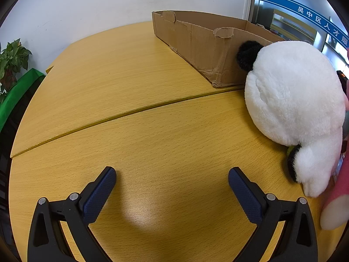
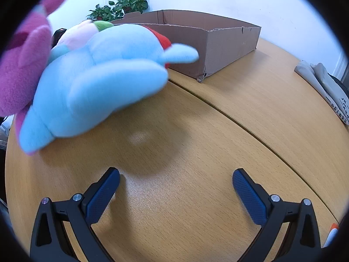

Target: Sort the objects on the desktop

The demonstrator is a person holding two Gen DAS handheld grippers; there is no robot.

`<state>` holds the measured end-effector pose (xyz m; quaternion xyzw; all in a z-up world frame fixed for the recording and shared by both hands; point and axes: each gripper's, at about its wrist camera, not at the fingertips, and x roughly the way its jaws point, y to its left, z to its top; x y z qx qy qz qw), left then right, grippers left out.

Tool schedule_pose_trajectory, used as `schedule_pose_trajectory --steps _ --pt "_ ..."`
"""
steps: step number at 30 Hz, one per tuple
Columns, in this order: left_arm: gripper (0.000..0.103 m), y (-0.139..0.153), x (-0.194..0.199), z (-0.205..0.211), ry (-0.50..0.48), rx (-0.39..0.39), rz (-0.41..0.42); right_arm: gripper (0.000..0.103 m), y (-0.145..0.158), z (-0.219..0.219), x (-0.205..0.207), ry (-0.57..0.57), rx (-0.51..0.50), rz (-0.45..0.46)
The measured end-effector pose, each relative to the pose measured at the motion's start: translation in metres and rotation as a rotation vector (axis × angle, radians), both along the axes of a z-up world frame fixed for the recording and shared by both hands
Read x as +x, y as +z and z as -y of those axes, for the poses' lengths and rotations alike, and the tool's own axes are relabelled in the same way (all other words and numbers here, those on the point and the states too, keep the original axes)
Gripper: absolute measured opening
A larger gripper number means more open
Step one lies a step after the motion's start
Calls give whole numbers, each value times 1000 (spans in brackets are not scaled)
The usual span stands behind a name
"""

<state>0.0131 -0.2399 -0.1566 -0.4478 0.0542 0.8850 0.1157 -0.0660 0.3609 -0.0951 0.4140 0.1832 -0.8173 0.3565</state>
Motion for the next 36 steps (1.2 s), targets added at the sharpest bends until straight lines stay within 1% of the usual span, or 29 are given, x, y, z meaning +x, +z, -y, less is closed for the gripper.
schedule_pose_trajectory --steps 14,18,36 --pt "103 0 -4 -3 10 -4 -1 103 -1 1 -1 0 0 0" --pt "103 -2 2 4 10 -3 -1 103 -1 1 -1 0 0 0" --pt "103 -2 4 4 11 -3 -2 103 -2 1 -3 -1 0 0"
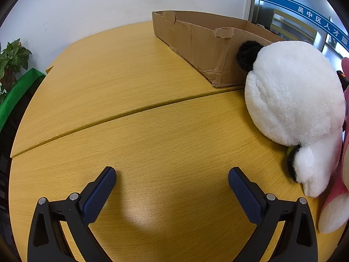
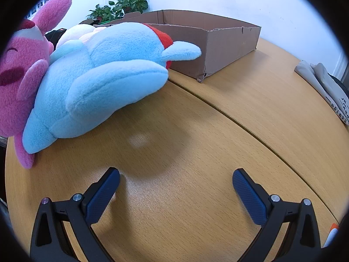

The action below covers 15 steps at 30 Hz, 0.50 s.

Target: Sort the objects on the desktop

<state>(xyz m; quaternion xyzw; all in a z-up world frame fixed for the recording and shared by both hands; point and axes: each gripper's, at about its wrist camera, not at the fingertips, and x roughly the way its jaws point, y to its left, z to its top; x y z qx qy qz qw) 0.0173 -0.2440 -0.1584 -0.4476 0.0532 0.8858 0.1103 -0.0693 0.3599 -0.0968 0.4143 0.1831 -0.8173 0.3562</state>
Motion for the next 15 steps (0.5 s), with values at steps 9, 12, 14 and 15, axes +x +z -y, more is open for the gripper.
schedule_pose_trajectory --steps 9,12,14,15 --pt "103 0 1 1 0 0 0 103 0 0 1 -4 1 -1" --pt "103 0 1 2 0 1 0 103 0 3 2 -37 1 -1" --pt "103 0 1 2 5 1 0 103 0 6 2 -73 1 -1" --pt "103 0 0 1 13 1 0 103 0 7 3 -92 1 -2"
